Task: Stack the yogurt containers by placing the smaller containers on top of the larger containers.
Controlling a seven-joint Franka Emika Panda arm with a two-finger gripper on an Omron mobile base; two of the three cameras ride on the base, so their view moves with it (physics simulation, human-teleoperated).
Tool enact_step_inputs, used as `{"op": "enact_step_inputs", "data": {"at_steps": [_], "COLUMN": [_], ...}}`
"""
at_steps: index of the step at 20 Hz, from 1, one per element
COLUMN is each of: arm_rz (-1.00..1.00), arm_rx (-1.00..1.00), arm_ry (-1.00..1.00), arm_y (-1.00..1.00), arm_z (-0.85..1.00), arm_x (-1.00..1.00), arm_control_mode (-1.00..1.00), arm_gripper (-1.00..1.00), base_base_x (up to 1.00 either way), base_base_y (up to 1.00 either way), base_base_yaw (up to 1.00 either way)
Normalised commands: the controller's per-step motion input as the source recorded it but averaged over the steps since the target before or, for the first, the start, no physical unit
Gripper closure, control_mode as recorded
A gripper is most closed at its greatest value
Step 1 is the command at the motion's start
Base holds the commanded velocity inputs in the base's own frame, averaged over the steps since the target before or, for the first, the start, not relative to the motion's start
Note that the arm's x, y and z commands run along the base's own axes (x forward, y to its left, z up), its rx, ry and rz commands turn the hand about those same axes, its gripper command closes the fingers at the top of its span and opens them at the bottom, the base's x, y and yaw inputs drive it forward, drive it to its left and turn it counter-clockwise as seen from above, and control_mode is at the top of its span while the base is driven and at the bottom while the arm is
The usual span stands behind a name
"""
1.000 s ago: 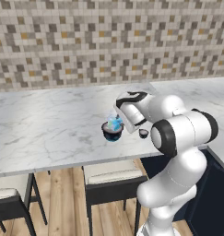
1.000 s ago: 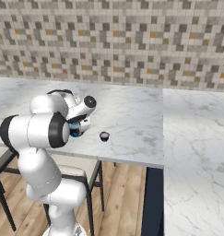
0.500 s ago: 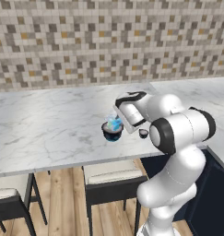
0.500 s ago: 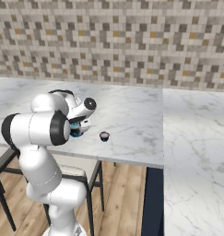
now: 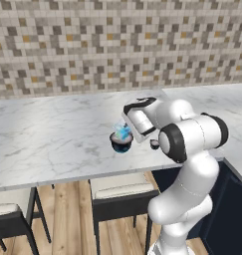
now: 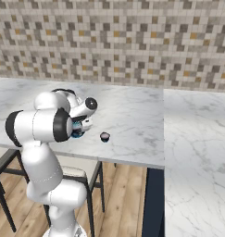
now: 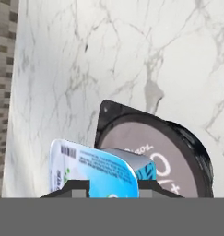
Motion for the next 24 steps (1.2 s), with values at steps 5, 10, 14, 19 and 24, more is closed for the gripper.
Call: {"op": "enact_step_inputs", "data": {"at_steps": [5, 10, 14, 19, 24], "arm_rz": [0.00, 0.00, 0.00, 0.00, 0.00], "arm_rx": [0.00, 0.00, 0.00, 0.00, -0.01], "arm_ry": [0.00, 0.00, 0.00, 0.00, -0.01], "arm_y": [0.03, 0.00, 0.02, 0.00, 0.00], "arm_z": [-0.11, -0.12, -0.11, -0.12, -0.14], "arm_x": [0.13, -0.02, -0.18, -0.27, -0.12], "arm_control_mode": [-1.00, -1.00, -1.00, -1.00, -1.00], "arm_gripper": [1.00, 1.00, 1.00, 1.00, 1.00], "base_base_x": [0.00, 0.00, 0.00, 0.00, 0.00], "base_base_y": [0.00, 0.00, 0.00, 0.00, 0.00], "base_base_yaw": [0.00, 0.00, 0.00, 0.00, 0.00]}}
